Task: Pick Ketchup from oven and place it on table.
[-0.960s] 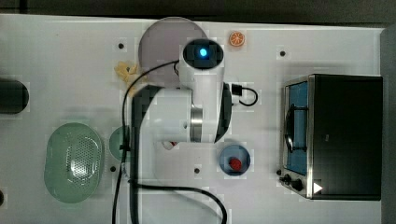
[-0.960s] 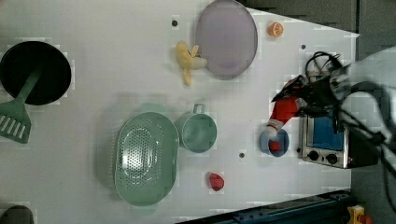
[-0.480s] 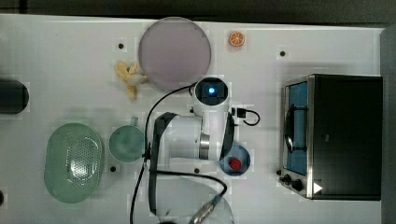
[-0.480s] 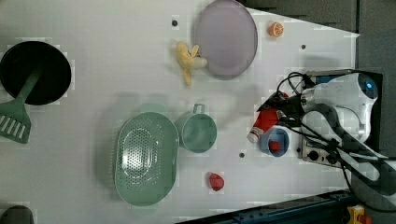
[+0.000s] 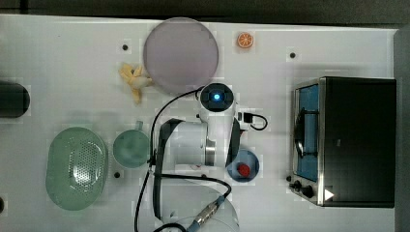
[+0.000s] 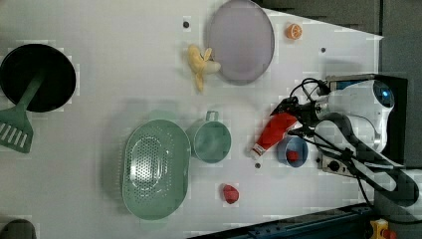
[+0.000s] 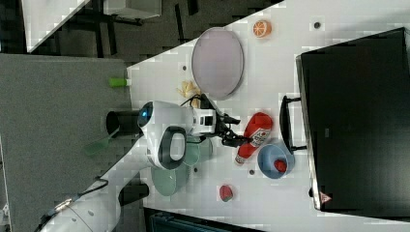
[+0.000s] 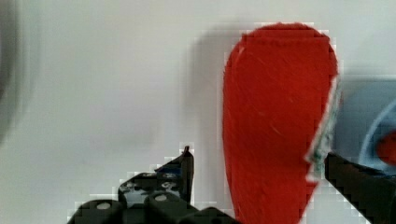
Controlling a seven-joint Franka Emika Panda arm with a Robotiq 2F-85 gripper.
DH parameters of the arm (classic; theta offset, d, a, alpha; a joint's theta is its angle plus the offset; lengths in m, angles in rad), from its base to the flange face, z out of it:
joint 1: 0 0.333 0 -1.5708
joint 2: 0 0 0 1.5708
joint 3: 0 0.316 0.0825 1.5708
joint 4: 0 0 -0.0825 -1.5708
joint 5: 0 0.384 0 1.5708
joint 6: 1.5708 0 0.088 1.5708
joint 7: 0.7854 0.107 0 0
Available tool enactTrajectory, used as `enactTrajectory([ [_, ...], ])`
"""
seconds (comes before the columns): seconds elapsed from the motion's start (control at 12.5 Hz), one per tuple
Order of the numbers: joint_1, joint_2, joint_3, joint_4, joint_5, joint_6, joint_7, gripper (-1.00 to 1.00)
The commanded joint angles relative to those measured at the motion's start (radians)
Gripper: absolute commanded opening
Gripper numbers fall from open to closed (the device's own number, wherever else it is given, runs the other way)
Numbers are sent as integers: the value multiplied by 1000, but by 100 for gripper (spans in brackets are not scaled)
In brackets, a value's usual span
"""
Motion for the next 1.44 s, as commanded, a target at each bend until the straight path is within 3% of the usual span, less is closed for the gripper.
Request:
enactTrajectory([
  [0.08, -8, -169, -12, 94, 10, -96, 36, 100],
  [0.4, -8, -362, -20, 314, -2, -352, 36, 100],
  [0.8, -9, -411, -24, 621, -102, -671, 36, 100],
  [1.04, -9, -414, -27, 691, -101, -864, 36, 100],
  [1.44, -8, -413, -22, 716, -101, -850, 36, 100],
])
